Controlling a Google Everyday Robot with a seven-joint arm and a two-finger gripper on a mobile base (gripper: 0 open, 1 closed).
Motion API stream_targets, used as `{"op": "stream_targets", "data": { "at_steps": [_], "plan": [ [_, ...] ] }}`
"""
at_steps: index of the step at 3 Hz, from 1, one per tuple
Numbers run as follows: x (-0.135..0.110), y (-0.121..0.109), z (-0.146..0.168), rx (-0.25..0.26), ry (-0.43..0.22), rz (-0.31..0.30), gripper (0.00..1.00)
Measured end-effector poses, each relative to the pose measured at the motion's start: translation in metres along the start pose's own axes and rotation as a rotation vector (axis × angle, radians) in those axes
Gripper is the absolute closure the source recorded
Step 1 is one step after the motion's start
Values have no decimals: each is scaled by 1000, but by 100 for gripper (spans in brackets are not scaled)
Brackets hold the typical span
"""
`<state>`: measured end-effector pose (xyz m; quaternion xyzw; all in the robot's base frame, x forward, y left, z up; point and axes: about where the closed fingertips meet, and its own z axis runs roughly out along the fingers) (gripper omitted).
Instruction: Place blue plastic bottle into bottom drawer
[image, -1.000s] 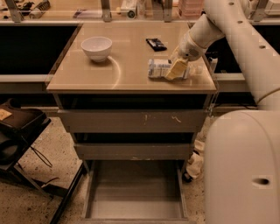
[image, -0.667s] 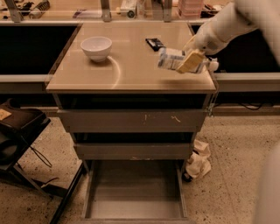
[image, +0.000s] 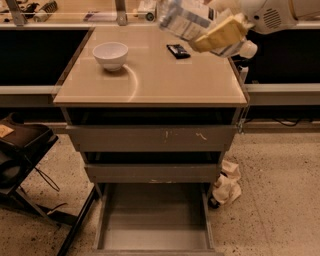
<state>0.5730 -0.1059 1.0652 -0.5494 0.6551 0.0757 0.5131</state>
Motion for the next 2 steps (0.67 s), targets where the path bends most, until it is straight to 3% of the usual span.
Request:
{"op": "stream_targets", "data": {
  "at_steps": [1, 2],
  "plan": [
    [-37, 25, -10, 28, -70, -4, 100],
    [-31, 35, -3, 24, -25, -58, 100]
  ]
}}
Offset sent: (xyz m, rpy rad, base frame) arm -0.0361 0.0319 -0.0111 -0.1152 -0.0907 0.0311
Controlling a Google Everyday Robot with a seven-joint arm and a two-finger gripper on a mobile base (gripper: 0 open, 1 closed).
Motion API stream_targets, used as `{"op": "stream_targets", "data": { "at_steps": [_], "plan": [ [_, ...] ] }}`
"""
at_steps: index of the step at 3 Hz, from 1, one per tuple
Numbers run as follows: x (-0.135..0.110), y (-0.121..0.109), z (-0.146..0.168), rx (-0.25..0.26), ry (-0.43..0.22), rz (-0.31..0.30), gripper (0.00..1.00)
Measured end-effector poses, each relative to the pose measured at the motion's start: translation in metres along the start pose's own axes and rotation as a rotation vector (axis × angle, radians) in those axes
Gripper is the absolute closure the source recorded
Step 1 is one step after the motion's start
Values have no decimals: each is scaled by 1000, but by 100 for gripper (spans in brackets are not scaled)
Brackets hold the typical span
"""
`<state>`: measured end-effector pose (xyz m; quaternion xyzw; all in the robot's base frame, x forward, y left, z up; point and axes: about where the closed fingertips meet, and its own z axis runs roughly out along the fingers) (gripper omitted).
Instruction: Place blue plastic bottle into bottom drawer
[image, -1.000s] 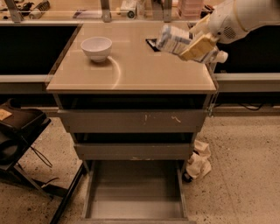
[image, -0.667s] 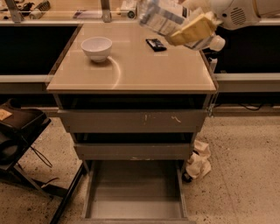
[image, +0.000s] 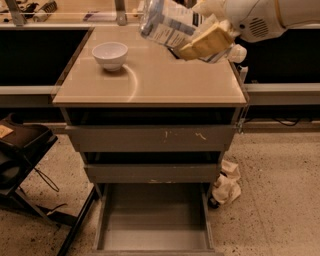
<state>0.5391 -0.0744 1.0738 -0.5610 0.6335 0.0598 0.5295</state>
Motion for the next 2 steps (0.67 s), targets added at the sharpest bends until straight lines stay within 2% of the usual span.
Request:
{"op": "stream_targets", "data": {
  "at_steps": [1, 2],
  "plan": [
    [19, 30, 19, 1, -24, -36, 100],
    [84, 59, 26, 81, -1, -50, 100]
  ]
}}
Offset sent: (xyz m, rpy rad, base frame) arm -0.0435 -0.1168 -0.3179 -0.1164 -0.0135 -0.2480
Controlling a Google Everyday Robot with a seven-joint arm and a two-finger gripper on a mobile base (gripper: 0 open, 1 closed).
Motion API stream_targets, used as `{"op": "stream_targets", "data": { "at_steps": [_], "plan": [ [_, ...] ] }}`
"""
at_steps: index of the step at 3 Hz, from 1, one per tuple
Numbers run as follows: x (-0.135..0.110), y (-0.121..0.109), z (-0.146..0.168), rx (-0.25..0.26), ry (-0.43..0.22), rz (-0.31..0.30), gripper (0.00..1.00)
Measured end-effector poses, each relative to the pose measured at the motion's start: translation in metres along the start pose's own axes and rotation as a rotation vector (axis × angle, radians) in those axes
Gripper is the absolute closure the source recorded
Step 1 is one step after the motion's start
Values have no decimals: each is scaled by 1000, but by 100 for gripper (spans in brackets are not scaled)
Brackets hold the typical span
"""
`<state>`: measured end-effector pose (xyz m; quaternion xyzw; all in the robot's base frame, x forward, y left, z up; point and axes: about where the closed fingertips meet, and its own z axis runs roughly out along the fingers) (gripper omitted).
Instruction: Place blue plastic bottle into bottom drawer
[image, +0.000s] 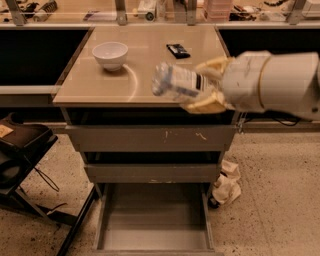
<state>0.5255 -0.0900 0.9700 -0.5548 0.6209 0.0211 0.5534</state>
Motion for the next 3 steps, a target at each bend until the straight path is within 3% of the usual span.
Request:
{"op": "stream_targets", "data": {
  "at_steps": [1, 2, 3],
  "plan": [
    [97, 39, -1, 62, 126, 18, 100],
    [113, 65, 9, 46, 152, 31, 100],
    [112, 66, 10, 44, 152, 30, 100]
  ]
}}
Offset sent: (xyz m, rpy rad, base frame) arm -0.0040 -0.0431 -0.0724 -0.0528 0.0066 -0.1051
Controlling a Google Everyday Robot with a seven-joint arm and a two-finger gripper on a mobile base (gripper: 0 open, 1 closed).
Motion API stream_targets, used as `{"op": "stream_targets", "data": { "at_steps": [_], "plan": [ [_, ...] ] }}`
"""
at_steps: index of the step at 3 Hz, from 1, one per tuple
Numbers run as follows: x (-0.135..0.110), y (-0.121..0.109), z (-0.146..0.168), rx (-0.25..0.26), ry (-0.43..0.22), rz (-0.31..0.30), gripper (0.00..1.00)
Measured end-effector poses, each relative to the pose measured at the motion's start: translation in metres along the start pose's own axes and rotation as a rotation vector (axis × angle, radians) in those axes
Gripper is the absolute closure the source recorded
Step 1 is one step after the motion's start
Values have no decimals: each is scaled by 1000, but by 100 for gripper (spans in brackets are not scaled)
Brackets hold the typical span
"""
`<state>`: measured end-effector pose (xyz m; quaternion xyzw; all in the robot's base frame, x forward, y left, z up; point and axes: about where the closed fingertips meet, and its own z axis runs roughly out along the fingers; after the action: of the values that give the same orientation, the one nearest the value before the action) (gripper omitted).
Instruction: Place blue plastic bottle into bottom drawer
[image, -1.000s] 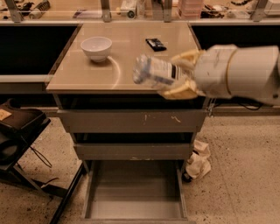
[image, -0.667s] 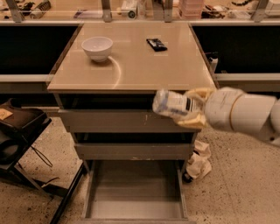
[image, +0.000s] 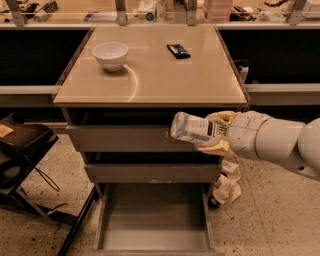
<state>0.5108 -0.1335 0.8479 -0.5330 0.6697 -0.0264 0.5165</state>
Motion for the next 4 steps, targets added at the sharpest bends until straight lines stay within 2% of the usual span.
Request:
{"op": "stream_targets", "data": {
  "at_steps": [1, 2, 3, 4],
  "plan": [
    [34, 31, 28, -15, 22, 48, 100],
    [114, 121, 90, -111, 94, 137, 100],
    [177, 223, 135, -221, 155, 175, 100],
    [223, 280, 168, -226, 188, 230, 100]
  ]
}}
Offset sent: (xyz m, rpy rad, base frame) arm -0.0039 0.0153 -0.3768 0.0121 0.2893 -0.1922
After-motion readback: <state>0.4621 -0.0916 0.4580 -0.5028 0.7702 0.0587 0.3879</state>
